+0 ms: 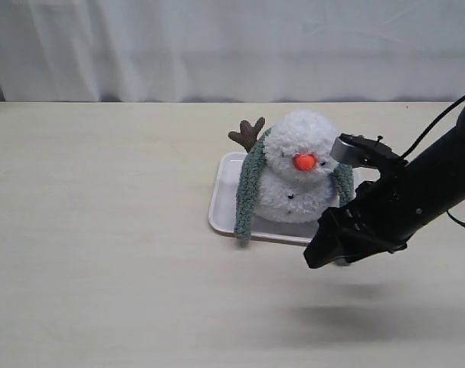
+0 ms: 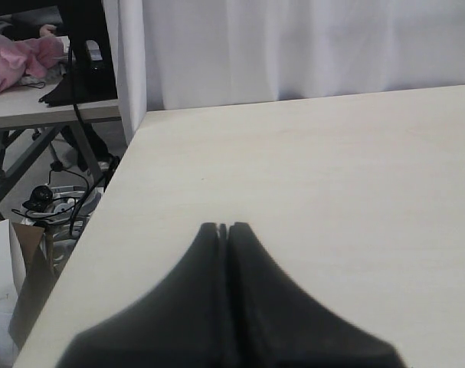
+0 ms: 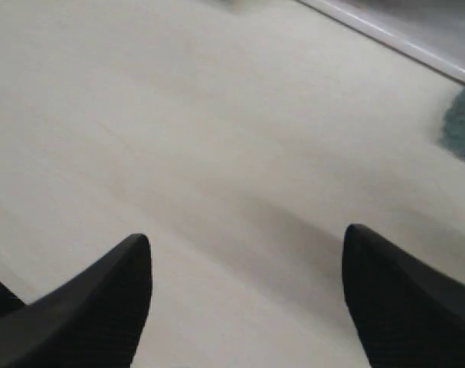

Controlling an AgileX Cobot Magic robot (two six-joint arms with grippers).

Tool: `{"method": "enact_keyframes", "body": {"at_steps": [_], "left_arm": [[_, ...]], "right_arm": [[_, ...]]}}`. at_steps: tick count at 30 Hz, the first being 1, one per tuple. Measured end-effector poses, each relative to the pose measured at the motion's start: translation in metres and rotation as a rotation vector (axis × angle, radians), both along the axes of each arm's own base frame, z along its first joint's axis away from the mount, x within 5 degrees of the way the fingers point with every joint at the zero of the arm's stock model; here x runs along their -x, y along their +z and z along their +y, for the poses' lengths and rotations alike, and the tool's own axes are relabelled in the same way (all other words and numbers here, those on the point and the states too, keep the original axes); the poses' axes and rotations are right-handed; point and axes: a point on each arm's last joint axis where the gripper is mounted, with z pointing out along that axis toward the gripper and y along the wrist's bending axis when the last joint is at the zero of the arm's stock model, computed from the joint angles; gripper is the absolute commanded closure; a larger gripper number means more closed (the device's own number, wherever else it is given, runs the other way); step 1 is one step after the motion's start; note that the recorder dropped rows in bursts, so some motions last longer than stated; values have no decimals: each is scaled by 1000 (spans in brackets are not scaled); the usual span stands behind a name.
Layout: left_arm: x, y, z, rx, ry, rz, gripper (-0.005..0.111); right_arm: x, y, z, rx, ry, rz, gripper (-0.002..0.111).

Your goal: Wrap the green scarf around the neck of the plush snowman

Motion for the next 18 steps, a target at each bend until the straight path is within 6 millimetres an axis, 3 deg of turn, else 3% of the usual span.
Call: {"method": "enact_keyframes", "body": {"at_steps": [9,13,18], "left_arm": [[0,0,0,0,0,0,107],[0,0,0,0,0,0,107],[0,0,0,0,0,0,107]], "right_arm": [[1,2,16,-116,37,-69,43],[10,-8,56,-58,107,-236,43],[3,-4,103,36,-73,-623,43]]}}
